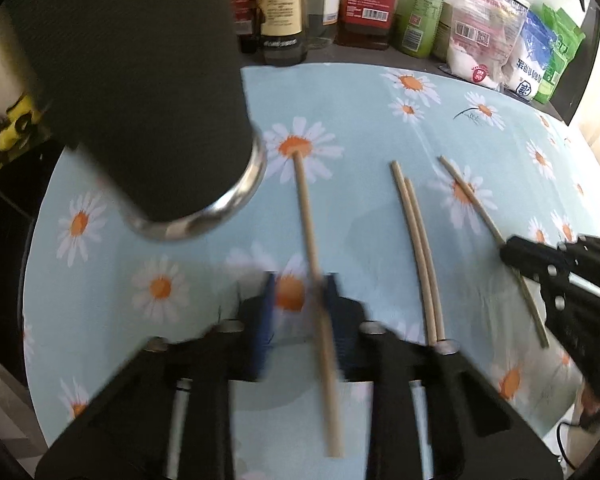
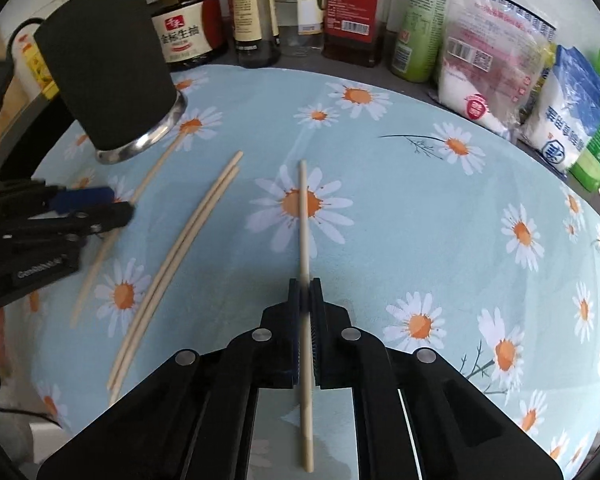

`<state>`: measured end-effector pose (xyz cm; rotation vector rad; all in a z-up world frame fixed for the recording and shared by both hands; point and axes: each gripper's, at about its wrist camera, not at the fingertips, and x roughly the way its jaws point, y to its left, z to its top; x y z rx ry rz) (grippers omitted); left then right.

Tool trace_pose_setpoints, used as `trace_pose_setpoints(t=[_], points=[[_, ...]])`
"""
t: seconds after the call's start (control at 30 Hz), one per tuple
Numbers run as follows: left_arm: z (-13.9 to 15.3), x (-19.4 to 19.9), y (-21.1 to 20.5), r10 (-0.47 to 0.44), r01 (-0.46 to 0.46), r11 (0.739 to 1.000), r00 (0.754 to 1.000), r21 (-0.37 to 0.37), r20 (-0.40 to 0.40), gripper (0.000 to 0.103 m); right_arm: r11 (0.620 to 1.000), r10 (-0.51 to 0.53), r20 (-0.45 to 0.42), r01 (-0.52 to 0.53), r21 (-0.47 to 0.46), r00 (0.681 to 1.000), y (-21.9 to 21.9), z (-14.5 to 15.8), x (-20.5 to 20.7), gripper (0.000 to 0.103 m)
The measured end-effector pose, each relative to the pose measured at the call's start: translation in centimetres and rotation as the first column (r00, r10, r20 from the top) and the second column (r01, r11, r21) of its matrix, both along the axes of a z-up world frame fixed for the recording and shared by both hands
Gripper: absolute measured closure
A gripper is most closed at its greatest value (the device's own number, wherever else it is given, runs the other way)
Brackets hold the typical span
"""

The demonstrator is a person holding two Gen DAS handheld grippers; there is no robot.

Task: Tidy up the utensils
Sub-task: 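Close the left tool on a chopstick while the right tool grasps another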

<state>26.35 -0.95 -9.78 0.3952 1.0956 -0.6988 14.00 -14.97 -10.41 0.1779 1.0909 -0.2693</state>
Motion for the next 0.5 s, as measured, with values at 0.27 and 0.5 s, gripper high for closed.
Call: trace_pose_setpoints(t=[0.27,0.5], points=[[-0.5,0.0,4.7,0.094,-0.122,0.983,0.977,-0.138,-0.192,0.098,0.999,0.019,0.014,-0.019,0.040,1.000,-2.2,0.2,-0.8,0.098],[0.3,-1.5,8.1,0.240,-0.257,0.960,0.959,-0.108,-0.149,0.098,0.995,0.090,0.072,-0.094,0.046,0.993,-3.1,1.8,-0.7,0.098]])
